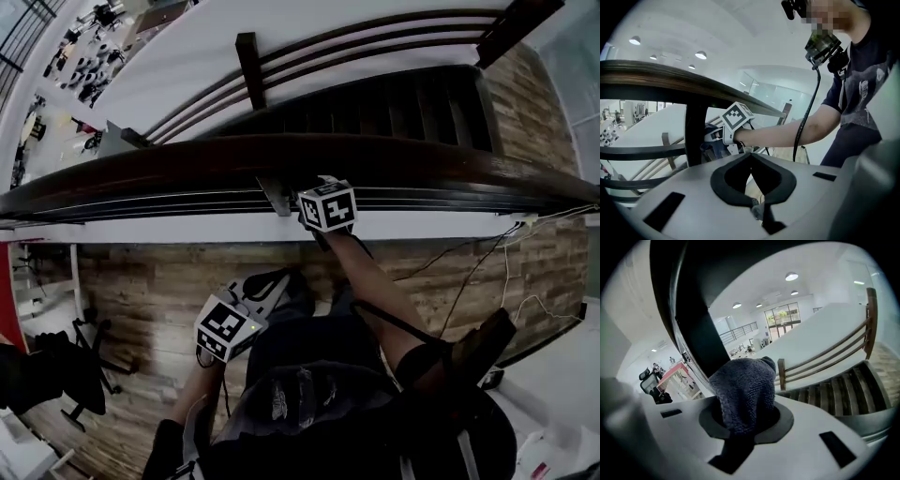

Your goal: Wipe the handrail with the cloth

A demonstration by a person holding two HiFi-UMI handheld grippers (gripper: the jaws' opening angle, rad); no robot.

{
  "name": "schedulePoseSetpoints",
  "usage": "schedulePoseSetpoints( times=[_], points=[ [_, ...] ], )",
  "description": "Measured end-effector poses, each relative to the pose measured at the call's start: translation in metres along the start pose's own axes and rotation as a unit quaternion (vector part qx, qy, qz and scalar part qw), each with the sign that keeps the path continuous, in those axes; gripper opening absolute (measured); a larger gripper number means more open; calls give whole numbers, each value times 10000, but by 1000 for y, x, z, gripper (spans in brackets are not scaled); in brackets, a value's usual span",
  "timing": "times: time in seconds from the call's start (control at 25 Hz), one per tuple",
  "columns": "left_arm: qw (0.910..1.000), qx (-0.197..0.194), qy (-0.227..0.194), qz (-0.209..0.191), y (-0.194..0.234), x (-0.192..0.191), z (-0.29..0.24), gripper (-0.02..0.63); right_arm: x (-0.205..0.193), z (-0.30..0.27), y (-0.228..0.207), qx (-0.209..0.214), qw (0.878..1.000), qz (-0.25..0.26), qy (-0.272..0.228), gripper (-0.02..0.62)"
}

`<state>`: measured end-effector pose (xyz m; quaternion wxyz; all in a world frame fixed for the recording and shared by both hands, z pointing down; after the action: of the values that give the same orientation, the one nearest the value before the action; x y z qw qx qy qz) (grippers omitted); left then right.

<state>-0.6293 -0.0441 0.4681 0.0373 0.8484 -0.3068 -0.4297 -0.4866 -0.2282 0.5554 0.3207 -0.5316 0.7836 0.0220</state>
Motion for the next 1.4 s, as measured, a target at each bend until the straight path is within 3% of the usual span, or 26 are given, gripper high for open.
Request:
schedulePoseSetpoints(
  times=[0.24,0.4,0.64,0.84,1.08,1.4],
  points=[
    [9996,-87,172,196,8,-11,-12,6,-8,0,-9,-129,9993,288,207,66],
    [9992,-306,257,-71,-3,17,-44,6,-22,31,-56,-286,9993,161,182,66],
    [9960,-607,437,-480,-48,76,-109,6,-58,102,-156,-639,9980,-19,-6,66],
    [9903,-747,742,-905,-113,127,-193,6,-97,178,-275,-926,9956,-118,3,66],
    [9897,-910,625,-915,-181,185,-291,6,-146,263,-404,-1270,9917,-222,19,66],
    [9651,-1841,644,-1749,-217,266,-410,6,-200,358,-539,-2016,9742,-1010,-57,66]
  ],
)
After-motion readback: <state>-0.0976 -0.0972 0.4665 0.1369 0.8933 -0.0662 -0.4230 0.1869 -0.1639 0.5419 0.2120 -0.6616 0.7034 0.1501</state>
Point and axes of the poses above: the fingertips, and each gripper's own axes: z backward along the fingers, y to its left, x out of its top, the point moved 8 cm from there along z, backward along the fingers, and after that the axes turned 15 degrees about y, right-handed, at the moved point
